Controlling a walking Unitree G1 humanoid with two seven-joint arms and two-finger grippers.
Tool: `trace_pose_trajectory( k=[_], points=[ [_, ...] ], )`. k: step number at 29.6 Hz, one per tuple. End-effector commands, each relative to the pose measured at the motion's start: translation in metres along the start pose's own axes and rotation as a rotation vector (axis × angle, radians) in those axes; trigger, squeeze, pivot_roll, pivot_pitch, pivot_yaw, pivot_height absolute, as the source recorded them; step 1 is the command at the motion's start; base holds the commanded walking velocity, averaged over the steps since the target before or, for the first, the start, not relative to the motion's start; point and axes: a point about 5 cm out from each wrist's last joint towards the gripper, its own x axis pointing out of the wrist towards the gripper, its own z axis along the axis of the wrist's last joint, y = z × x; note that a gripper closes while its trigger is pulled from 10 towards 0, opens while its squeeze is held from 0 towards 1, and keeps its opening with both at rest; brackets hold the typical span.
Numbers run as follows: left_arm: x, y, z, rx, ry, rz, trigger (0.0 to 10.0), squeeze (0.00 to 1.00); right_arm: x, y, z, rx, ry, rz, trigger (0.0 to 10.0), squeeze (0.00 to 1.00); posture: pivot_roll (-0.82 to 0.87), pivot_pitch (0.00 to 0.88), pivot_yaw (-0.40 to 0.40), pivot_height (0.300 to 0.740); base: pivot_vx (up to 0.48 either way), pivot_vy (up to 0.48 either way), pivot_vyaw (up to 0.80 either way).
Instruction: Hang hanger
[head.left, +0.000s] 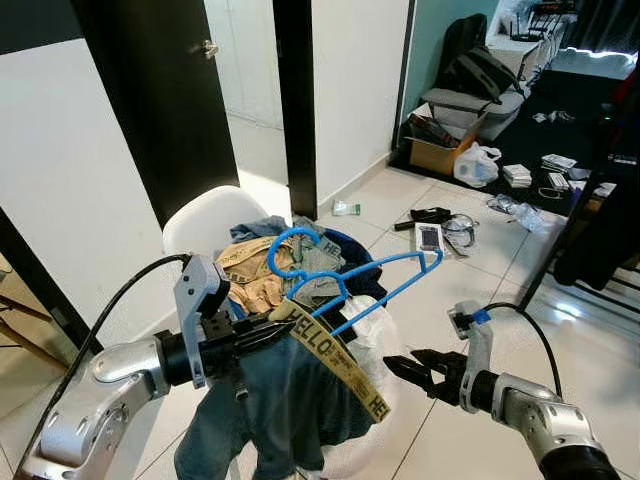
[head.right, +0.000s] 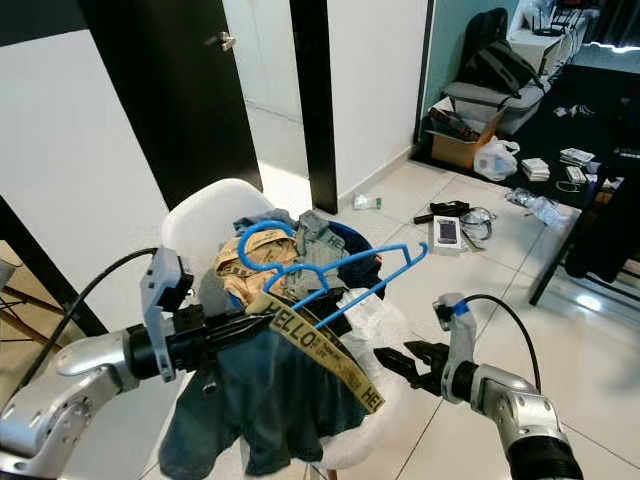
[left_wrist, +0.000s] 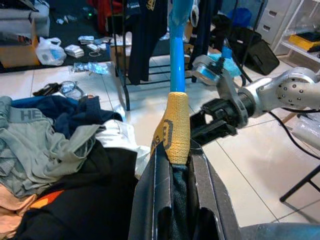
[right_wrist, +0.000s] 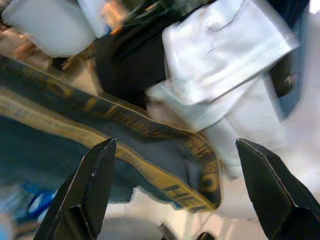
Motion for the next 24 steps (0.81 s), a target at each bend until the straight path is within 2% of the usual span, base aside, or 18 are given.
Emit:
trace_pose_trajectory(
  k=[1, 5, 7, 11, 16, 19, 24],
  points=[
    [0.001, -0.001, 0.011, 0.028, -0.024, -0.012, 10.0, 0.00, -0.001, 0.004, -0.005, 0.003, 0.036, 0.046, 10.0, 0.00, -0.03, 0.000, 0.020, 0.740, 0.000, 0.000, 0.00],
    [0.004, -0.004, 0.013, 0.031, -0.028, -0.021, 10.0, 0.00, 0.000, 0.003, -0.007, -0.006, 0.040, 0.029, 10.0, 0.00, -0.03, 0.000, 0.020, 0.740, 0.000, 0.000, 0.00],
    [0.009, -0.010, 0.015, 0.027, -0.035, -0.044, 10.0, 0.00, 0.007, -0.001, -0.011, -0.032, 0.059, -0.036, 10.0, 0.00, -0.03, 0.000, 0.023, 0.740, 0.000, 0.000, 0.00],
    [0.011, -0.014, 0.022, 0.026, -0.067, -0.075, 10.0, 0.00, 0.012, -0.001, -0.014, -0.028, 0.060, -0.044, 10.0, 0.00, -0.03, 0.000, 0.021, 0.740, 0.000, 0.000, 0.00],
    [0.010, -0.023, 0.037, 0.049, -0.122, -0.165, 10.0, 0.00, 0.013, 0.001, -0.009, -0.008, 0.029, -0.005, 10.0, 0.00, -0.03, 0.000, 0.019, 0.740, 0.000, 0.000, 0.00],
    [0.007, -0.033, 0.052, 0.115, -0.125, -0.271, 10.0, 0.00, 0.007, 0.005, 0.003, 0.026, -0.039, 0.072, 10.0, 0.00, -0.03, 0.000, 0.019, 0.740, 0.000, 0.000, 0.00],
    [0.006, -0.034, 0.058, 0.168, -0.105, -0.309, 10.0, 0.00, 0.001, 0.009, 0.012, 0.050, -0.088, 0.144, 10.0, 0.00, -0.03, 0.000, 0.017, 0.740, 0.000, 0.000, 0.00]
  ],
)
